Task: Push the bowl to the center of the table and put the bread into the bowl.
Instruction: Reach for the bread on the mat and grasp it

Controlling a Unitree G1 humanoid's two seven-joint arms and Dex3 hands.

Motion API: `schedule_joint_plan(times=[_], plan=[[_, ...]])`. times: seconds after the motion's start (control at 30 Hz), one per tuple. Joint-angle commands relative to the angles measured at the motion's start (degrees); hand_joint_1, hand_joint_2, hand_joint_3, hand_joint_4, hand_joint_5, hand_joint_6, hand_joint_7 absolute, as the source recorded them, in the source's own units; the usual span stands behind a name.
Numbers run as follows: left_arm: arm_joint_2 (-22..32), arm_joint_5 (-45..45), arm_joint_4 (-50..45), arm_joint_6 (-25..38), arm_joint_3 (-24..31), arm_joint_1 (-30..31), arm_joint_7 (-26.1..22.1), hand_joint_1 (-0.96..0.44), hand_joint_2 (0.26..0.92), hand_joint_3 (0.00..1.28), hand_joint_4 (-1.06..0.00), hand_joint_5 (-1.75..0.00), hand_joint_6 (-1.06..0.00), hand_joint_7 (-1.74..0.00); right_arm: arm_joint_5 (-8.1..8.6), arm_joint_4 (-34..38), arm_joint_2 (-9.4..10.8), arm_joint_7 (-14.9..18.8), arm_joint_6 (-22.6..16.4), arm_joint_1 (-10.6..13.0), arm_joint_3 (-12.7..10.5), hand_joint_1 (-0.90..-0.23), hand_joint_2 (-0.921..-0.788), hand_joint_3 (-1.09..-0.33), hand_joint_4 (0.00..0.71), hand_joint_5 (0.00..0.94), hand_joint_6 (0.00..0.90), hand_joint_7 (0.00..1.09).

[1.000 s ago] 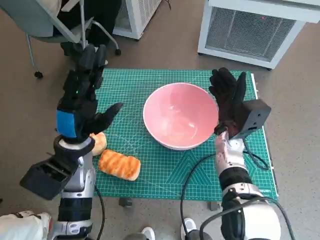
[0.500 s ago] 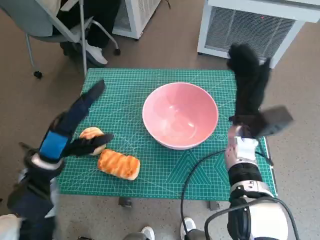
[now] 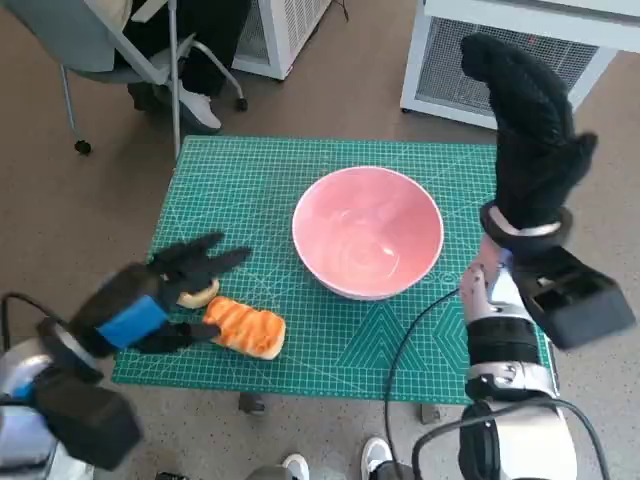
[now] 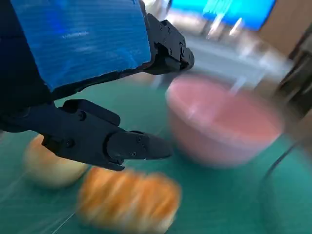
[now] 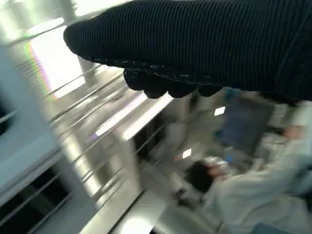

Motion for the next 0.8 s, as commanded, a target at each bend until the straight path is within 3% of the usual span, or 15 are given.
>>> schedule_joint_plan(times=[0.03,0.37,0.8], plan=[[1.0,4.0,-1.6,4.2,-3.4,0.3,-1.7,-0.58,0.920,0.06,-0.32,-0.01,-0.40,-0.05,1.58,-3.7,-0.4,2.0,1.1,3.5,1.7,-0.582,-0.921,-0.853,0.250,0.034,-0.001,0.70],[-1.0,9.1,2.3,8.0,-10.8,-2.4,-1.6,-0.49,0.871,0.00,-0.32,0.00,-0.40,-0.05,0.67,-9.2,-0.2,0.6,3.1,6.3,3.1,-0.582,-0.921,-0.847,0.229,0.031,-0.001,0.68],[-3.3,16.6,9.8,15.7,-19.9,-7.8,-3.4,-0.33,0.833,0.00,-0.33,-0.01,-0.41,-0.06,-0.40,-10.6,0.1,-1.0,4.3,7.5,3.9,-0.575,-0.921,-0.860,0.221,0.036,-0.001,0.68]])
